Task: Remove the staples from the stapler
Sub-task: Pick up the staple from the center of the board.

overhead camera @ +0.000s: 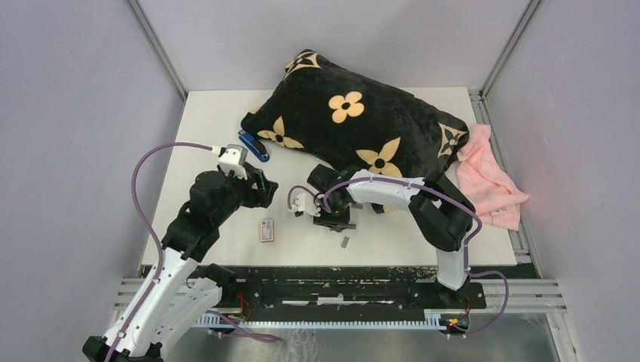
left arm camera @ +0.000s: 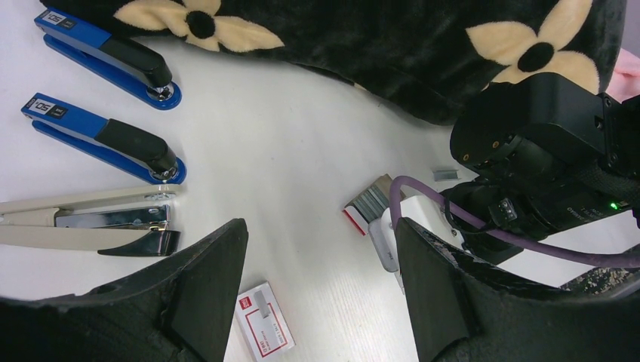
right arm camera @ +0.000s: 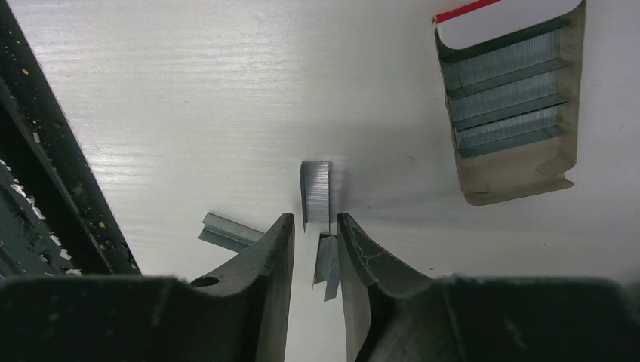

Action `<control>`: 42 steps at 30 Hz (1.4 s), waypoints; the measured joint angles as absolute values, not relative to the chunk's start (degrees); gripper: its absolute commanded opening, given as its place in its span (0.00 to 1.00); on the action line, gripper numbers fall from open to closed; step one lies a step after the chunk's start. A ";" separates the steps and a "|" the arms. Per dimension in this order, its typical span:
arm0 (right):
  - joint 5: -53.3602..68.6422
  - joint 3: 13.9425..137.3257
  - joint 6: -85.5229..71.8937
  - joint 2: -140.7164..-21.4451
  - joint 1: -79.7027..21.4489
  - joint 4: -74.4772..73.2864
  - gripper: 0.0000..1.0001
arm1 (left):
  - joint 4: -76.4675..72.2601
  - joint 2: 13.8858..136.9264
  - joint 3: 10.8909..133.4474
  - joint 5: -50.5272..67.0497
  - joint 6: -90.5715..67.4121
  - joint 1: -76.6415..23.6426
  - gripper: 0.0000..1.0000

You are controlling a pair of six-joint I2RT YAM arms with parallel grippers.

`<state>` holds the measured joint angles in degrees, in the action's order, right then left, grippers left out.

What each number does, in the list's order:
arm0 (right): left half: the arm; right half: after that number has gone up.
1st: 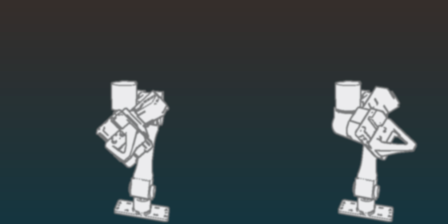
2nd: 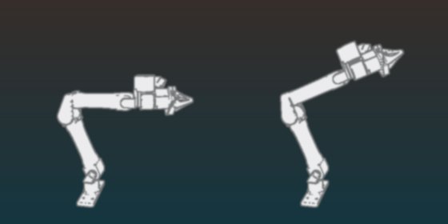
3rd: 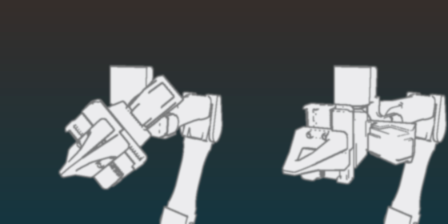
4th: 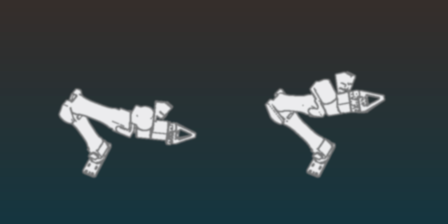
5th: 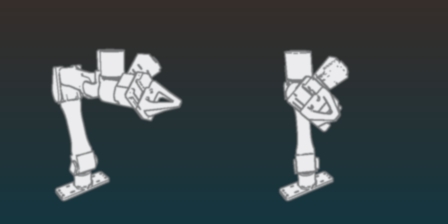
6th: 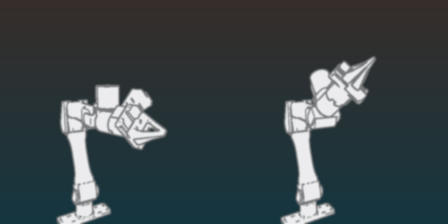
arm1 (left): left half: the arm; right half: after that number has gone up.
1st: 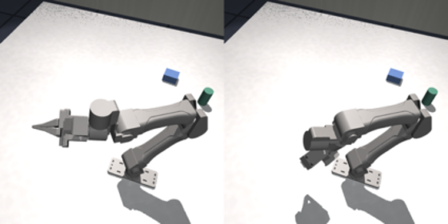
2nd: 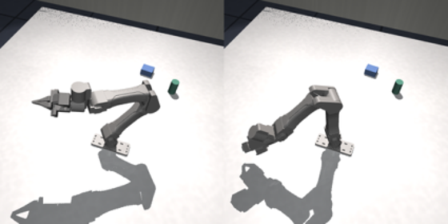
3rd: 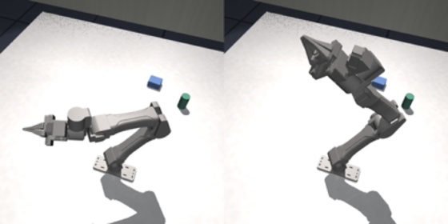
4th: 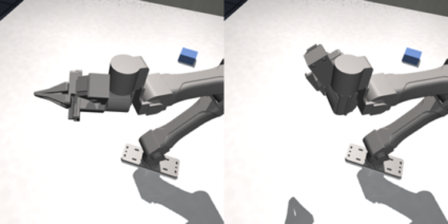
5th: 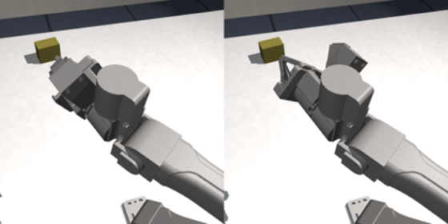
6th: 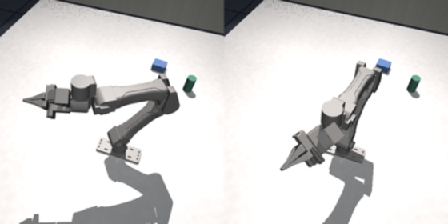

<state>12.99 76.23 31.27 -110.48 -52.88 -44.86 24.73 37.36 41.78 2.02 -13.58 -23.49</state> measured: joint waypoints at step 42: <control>10.76 77.67 27.18 -112.57 -55.57 -43.48 0.38 | 24.71 35.46 41.78 1.54 -13.58 -22.26 0.79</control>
<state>10.76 77.67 27.18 -112.57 -55.57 -43.48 24.71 35.46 41.78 1.54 -13.58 -22.26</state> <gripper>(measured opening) 0.418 0.791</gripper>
